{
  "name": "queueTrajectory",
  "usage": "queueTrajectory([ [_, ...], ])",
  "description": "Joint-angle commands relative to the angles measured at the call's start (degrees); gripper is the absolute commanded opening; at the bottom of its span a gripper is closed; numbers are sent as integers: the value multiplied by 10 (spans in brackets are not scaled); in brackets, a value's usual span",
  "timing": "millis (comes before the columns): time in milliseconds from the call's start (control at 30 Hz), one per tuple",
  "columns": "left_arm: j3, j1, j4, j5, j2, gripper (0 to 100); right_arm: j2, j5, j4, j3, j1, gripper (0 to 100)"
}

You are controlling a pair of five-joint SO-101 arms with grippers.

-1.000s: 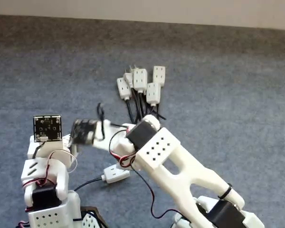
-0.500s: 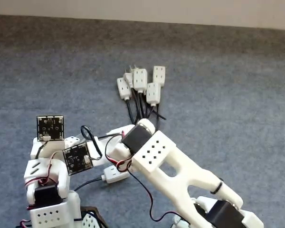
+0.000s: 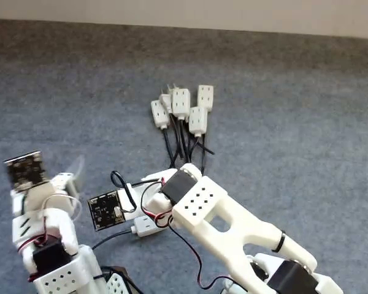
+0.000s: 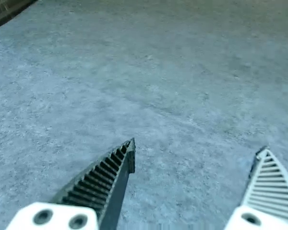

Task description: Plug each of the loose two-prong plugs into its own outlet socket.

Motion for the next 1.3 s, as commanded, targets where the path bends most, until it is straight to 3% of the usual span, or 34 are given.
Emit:
queueTrajectory([
  [0,-21,-29,-25,10,0,372,-3,-6,12,1,5,6],
  [400,-16,-28,-26,10,0,372,-3,-11,96,-83,5,6],
  [867,-16,-27,-25,10,-3,372,3,-24,70,-77,2,6],
  [1267,-16,-27,-25,10,-3,372,3,-23,-7,19,4,6],
])
